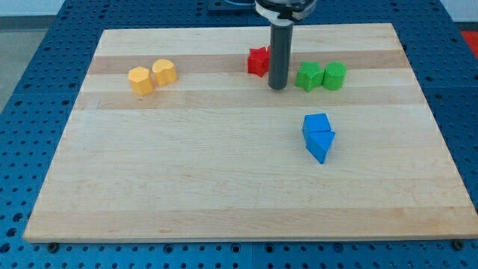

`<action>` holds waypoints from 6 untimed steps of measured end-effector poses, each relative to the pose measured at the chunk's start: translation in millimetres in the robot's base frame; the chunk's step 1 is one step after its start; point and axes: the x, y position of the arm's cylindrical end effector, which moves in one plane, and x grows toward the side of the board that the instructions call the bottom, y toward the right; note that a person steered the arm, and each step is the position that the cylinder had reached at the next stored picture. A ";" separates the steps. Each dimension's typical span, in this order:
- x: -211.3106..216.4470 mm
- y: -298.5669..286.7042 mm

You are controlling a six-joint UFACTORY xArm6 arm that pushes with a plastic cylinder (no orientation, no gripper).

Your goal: Push the green blocks towards the right

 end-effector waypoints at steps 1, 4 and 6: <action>0.0 29.0; 0.1 42.8; 37.7 39.1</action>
